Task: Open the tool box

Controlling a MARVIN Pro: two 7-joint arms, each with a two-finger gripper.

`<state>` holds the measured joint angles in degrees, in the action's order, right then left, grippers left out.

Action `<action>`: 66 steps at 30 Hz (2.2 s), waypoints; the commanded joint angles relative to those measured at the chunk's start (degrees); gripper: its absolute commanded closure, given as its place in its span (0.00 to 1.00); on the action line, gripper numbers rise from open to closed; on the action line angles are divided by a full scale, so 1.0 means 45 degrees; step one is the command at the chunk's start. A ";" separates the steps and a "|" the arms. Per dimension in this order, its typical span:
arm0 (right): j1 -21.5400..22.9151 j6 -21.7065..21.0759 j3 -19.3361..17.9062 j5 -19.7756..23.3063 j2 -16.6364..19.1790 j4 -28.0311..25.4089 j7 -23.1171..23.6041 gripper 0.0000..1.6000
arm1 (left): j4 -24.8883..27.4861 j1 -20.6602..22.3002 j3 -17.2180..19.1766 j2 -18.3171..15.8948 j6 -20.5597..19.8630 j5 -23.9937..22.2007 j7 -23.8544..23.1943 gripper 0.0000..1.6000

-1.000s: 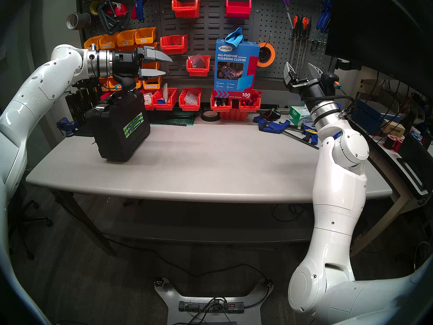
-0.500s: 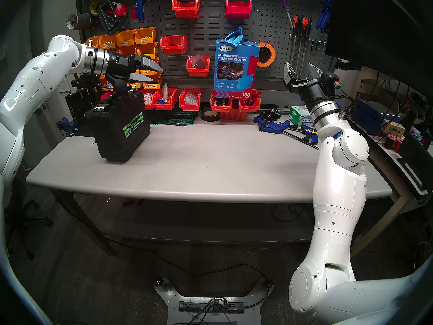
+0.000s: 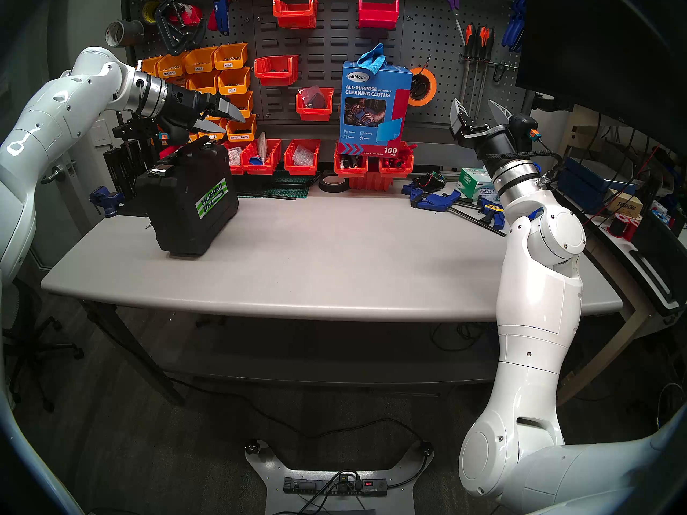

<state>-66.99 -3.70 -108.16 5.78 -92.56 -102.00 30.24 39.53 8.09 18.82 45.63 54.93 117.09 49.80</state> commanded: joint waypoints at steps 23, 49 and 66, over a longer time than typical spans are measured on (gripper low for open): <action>0.0028 0.0039 0.0087 0.0076 0.0117 -0.0113 -0.0068 0.00 | -0.0946 0.2367 -0.1509 0.0379 0.0015 0.1846 0.1508 0.00; -0.0005 0.0056 0.0172 0.0183 0.0231 -0.0110 -0.0169 0.00 | -0.0190 0.2324 -0.3465 -0.0365 0.0015 0.1149 0.1331 0.00; -0.0025 0.0064 0.0227 0.0236 0.0301 -0.0110 -0.0236 0.00 | 0.0790 0.2560 -0.4899 -0.0663 0.0015 0.0321 0.1218 0.00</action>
<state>-67.28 -3.49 -107.21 6.97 -91.33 -101.89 29.15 41.71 17.58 -1.70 43.00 55.11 120.34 49.67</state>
